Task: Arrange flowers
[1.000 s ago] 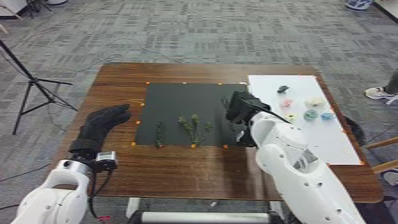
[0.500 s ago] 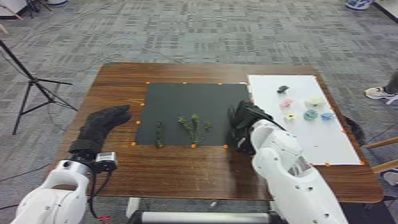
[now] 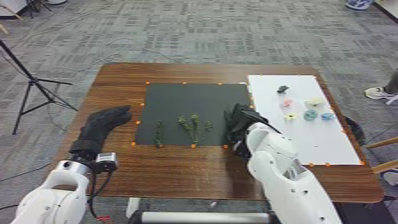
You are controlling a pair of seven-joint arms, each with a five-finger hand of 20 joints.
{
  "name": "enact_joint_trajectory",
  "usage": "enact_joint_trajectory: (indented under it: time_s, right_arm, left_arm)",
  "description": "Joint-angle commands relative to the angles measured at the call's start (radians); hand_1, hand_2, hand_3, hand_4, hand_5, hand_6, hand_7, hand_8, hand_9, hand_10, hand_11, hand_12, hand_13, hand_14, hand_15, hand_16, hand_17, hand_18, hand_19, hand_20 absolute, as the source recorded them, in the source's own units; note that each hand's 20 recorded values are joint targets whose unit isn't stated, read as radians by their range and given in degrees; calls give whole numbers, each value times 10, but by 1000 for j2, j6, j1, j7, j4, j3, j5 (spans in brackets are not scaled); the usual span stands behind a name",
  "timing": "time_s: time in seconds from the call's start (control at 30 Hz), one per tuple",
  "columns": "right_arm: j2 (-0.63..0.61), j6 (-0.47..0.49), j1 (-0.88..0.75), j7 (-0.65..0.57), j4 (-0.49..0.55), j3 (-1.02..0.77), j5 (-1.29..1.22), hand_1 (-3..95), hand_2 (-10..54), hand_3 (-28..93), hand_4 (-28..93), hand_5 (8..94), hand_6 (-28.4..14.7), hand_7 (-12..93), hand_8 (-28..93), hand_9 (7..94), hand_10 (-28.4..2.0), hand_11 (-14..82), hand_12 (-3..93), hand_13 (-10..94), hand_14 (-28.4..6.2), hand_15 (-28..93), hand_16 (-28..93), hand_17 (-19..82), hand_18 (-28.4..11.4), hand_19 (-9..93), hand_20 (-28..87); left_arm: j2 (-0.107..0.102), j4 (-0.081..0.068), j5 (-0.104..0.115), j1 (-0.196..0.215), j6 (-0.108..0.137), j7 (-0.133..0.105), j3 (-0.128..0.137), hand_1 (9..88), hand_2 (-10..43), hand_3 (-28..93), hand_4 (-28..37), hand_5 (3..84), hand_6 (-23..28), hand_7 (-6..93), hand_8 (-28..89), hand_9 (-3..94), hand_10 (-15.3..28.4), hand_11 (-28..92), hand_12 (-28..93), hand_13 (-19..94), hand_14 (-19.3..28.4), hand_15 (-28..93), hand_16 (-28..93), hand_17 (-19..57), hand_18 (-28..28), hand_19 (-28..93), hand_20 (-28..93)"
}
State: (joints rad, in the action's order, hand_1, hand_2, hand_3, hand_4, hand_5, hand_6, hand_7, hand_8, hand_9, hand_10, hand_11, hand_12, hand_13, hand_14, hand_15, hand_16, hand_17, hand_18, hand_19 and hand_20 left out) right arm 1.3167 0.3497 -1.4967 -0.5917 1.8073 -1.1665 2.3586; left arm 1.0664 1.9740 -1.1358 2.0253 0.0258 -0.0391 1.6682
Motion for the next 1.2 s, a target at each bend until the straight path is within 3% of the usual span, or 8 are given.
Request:
enact_joint_trajectory:
  time_s: [0.03, 0.7, 1.2]
  right_arm:
    - [13, -3, -21, 0, 5, 14, 7, 530, -95, 635, -19, 781, -24, 349, 261, 937, -112, 396, 251, 937, 0, 698, 202, 748, -95, 932, 584]
    - [32, -17, -43, 16, 3, 19, 17, 526, -95, 638, -23, 782, -25, 347, 260, 937, -113, 398, 250, 937, 1, 695, 203, 748, -95, 932, 581]
    - [20, -18, -31, 26, 4, 13, 8, 450, -95, 609, 0, 758, -19, 363, 249, 932, -115, 388, 269, 937, -1, 677, 214, 735, -95, 932, 579]
  left_arm:
    - [0, 7, 1, 7, -14, 14, 2, 208, 10, 668, -257, 464, 49, 140, -73, 475, 144, 190, 114, 341, 187, 178, 7, -2, 139, 77, 147]
    - [-2, 7, -1, 6, -23, 22, -1, 209, 11, 666, -254, 465, 50, 139, -72, 476, 144, 190, 115, 341, 187, 178, 7, -2, 139, 76, 147]
    - [0, 4, -1, 1, -22, 19, -3, 208, 10, 667, -254, 464, 49, 140, -73, 476, 144, 189, 114, 341, 187, 176, 7, -2, 139, 76, 147]
